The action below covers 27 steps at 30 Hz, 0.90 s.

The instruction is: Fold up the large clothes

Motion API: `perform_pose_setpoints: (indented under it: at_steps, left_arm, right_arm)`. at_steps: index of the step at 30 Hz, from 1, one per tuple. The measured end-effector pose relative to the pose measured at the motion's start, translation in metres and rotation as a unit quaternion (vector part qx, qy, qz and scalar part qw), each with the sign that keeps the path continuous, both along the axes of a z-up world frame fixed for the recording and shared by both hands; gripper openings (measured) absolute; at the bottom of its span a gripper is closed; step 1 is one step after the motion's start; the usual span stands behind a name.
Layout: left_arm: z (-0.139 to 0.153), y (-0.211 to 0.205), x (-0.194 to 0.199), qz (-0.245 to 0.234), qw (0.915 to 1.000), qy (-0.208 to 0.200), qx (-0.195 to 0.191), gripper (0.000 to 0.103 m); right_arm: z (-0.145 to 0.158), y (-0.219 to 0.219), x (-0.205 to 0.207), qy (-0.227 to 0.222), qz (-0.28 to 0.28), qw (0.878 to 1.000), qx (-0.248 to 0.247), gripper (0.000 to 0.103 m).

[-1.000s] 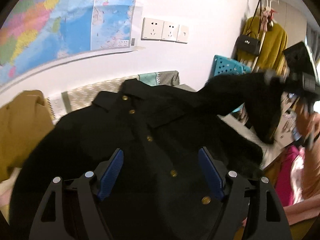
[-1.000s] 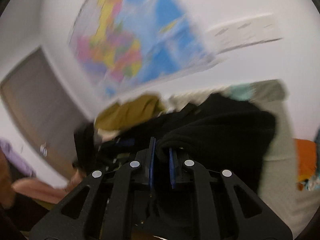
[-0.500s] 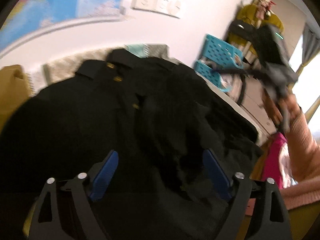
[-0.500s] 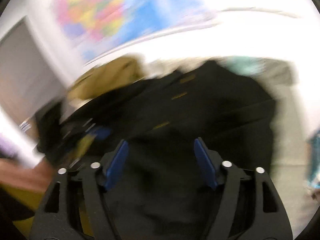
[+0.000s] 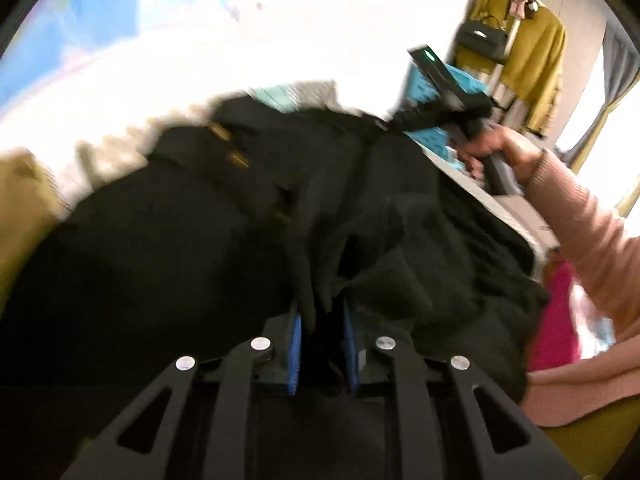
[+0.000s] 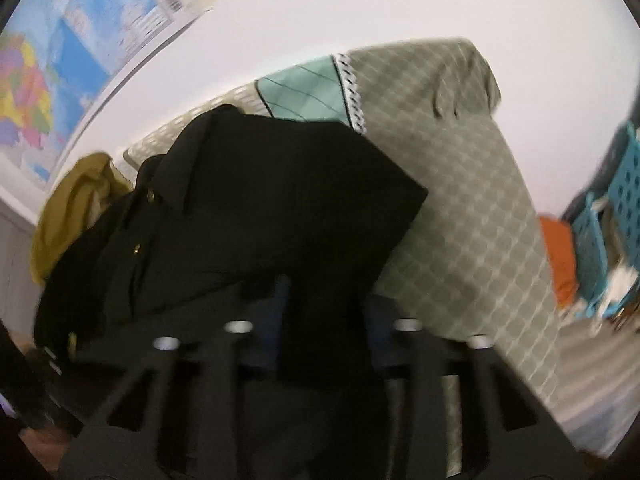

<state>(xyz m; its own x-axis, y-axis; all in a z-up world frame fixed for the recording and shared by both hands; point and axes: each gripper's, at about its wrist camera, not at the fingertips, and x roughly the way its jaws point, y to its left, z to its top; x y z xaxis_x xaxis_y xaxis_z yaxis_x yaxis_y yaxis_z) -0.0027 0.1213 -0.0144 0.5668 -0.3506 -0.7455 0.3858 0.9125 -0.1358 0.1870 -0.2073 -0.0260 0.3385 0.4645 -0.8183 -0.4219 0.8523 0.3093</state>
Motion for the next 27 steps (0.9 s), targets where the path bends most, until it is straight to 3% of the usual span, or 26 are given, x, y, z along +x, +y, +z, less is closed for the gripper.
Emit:
perform_pose_setpoints:
  at_steps: [2, 6, 7, 8, 9, 13, 14, 16, 17, 20, 23, 25, 27]
  left_arm:
    - [0.020, 0.020, 0.004, 0.029, 0.9988, -0.032, 0.022, 0.016]
    - [0.037, 0.050, 0.024, 0.083, 0.9905, -0.071, 0.083, 0.034]
    - [0.035, 0.055, 0.032, 0.102, 0.9850, -0.072, 0.118, 0.043]
    - [0.031, 0.062, 0.041, 0.115, 0.9829, -0.058, 0.132, 0.068]
    - [0.028, 0.067, 0.046, 0.118, 0.9836, -0.049, 0.128, 0.073]
    - [0.008, 0.078, 0.058, 0.108, 0.9892, 0.007, 0.099, 0.075]
    - [0.003, 0.079, 0.055, 0.099, 0.9907, 0.010, 0.093, 0.076]
    - [-0.002, 0.079, 0.050, 0.092, 0.9917, 0.013, 0.089, 0.084]
    - [-0.005, 0.075, 0.048, 0.089, 0.9922, 0.018, 0.086, 0.087]
    - [-0.012, 0.068, 0.051, 0.074, 0.9933, 0.027, 0.084, 0.087]
    - [-0.020, 0.057, 0.063, 0.075, 0.9925, 0.039, 0.088, 0.086]
    - [-0.024, 0.053, 0.071, 0.083, 0.9912, 0.046, 0.092, 0.077]
    - [-0.027, 0.053, 0.077, 0.085, 0.9912, 0.055, 0.085, 0.060]
  right_arm:
    - [0.020, -0.002, -0.001, -0.027, 0.009, 0.999, 0.032, 0.005]
    - [0.053, -0.014, 0.006, -0.090, -0.028, 0.994, 0.055, 0.005]
    - [0.052, -0.017, 0.010, -0.094, -0.044, 0.994, 0.044, 0.005]
    - [0.045, -0.017, 0.015, -0.080, -0.047, 0.995, 0.045, 0.005]
    - [0.034, -0.017, 0.021, -0.054, -0.049, 0.996, 0.047, 0.007]
    - [0.000, -0.016, 0.026, -0.014, -0.060, 0.998, 0.009, 0.027]
    - [-0.001, -0.014, 0.023, -0.013, -0.061, 0.998, 0.013, 0.030]
    - [0.003, -0.016, 0.017, -0.027, -0.068, 0.997, 0.012, 0.048]
    - [0.010, -0.018, 0.011, -0.046, -0.073, 0.996, 0.007, 0.049]
    - [0.026, -0.020, 0.003, -0.078, -0.072, 0.994, 0.015, 0.059]
    - [0.038, -0.001, -0.005, -0.106, -0.027, 0.994, 0.005, 0.066]
    - [0.035, 0.023, -0.010, -0.116, 0.022, 0.993, -0.027, 0.068]
    - [0.024, 0.044, -0.010, -0.111, 0.059, 0.991, -0.053, 0.068]
